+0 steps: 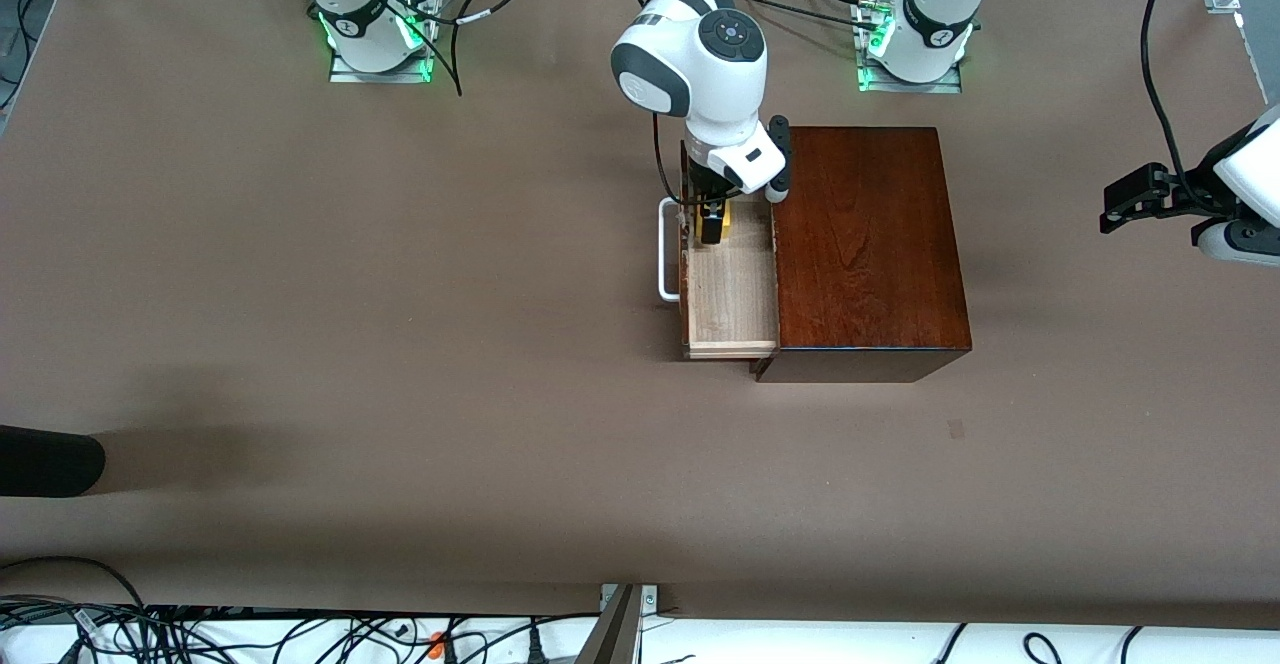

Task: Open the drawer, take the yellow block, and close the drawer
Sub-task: 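Lower the right gripper onto the yellow cube inside the drawer, then close the right gripper on the yellow cube and lift it, then carry the yellow cube away from the box with the right gripper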

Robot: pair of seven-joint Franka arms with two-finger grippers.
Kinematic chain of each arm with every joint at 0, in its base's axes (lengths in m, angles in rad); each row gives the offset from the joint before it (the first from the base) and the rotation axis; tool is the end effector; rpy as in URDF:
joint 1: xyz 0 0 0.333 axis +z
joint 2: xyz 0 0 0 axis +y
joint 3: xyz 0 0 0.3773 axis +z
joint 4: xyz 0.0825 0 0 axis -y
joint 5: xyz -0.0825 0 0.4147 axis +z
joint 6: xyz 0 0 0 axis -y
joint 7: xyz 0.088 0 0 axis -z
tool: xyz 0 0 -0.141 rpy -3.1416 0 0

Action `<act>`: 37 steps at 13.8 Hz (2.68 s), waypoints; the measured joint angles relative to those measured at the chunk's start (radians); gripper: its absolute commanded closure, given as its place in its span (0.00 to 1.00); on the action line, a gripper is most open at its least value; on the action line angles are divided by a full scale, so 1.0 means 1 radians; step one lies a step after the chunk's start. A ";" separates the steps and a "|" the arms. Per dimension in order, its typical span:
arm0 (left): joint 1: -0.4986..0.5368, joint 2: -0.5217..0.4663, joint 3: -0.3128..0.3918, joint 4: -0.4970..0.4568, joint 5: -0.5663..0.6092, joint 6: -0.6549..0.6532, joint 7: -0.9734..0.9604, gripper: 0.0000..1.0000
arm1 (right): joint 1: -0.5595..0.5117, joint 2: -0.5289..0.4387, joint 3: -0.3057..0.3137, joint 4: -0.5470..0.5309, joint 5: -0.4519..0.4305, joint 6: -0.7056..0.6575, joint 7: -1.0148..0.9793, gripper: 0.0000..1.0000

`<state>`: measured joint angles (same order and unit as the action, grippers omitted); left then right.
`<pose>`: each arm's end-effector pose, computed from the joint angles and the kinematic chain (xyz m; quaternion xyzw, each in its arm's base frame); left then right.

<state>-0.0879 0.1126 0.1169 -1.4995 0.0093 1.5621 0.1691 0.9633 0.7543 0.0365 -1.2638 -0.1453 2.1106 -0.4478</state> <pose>0.6226 0.0152 0.6192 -0.9972 0.0702 0.0256 0.0087 0.4638 0.6873 0.3149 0.7281 0.6820 0.0588 0.0371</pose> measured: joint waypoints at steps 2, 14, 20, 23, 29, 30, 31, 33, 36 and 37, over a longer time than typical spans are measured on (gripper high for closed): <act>0.000 0.000 0.000 0.000 0.000 -0.005 0.000 0.00 | 0.000 0.000 0.000 0.000 0.000 0.000 0.000 0.55; -0.005 0.000 -0.025 0.004 0.000 -0.029 0.000 0.00 | -0.026 -0.020 -0.004 0.192 0.040 -0.220 0.043 1.00; -0.006 0.016 -0.080 0.004 0.000 -0.050 -0.001 0.00 | -0.192 -0.132 -0.013 0.217 0.111 -0.366 0.043 1.00; -0.006 0.026 -0.082 0.004 0.000 -0.035 -0.001 0.00 | -0.343 -0.148 -0.025 0.217 0.172 -0.469 0.043 1.00; 0.002 0.024 -0.103 0.010 0.000 -0.015 -0.001 0.00 | -0.539 -0.179 -0.183 0.174 0.191 -0.515 0.037 1.00; 0.005 0.024 -0.103 0.011 0.000 -0.014 -0.001 0.00 | -0.584 -0.180 -0.187 0.130 0.192 -0.514 0.037 1.00; 0.007 0.023 -0.103 0.012 0.000 -0.014 -0.001 0.00 | -0.620 -0.183 -0.193 0.073 0.192 -0.503 0.036 1.00; 0.007 0.020 -0.103 0.014 0.000 -0.014 0.000 0.00 | -0.667 -0.203 -0.203 -0.073 0.193 -0.403 0.043 1.00; 0.008 0.013 -0.101 0.014 0.000 -0.015 0.000 0.00 | -0.704 -0.247 -0.208 -0.366 0.195 -0.150 0.151 1.00; 0.008 0.013 -0.099 0.014 0.000 -0.019 0.001 0.00 | -0.709 -0.251 -0.208 -0.439 0.196 -0.083 0.196 1.00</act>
<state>-0.0799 0.1255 0.0174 -1.4853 0.0093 1.5432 0.1698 0.2544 0.5031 -0.1711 -1.7031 0.0506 2.0279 -0.2521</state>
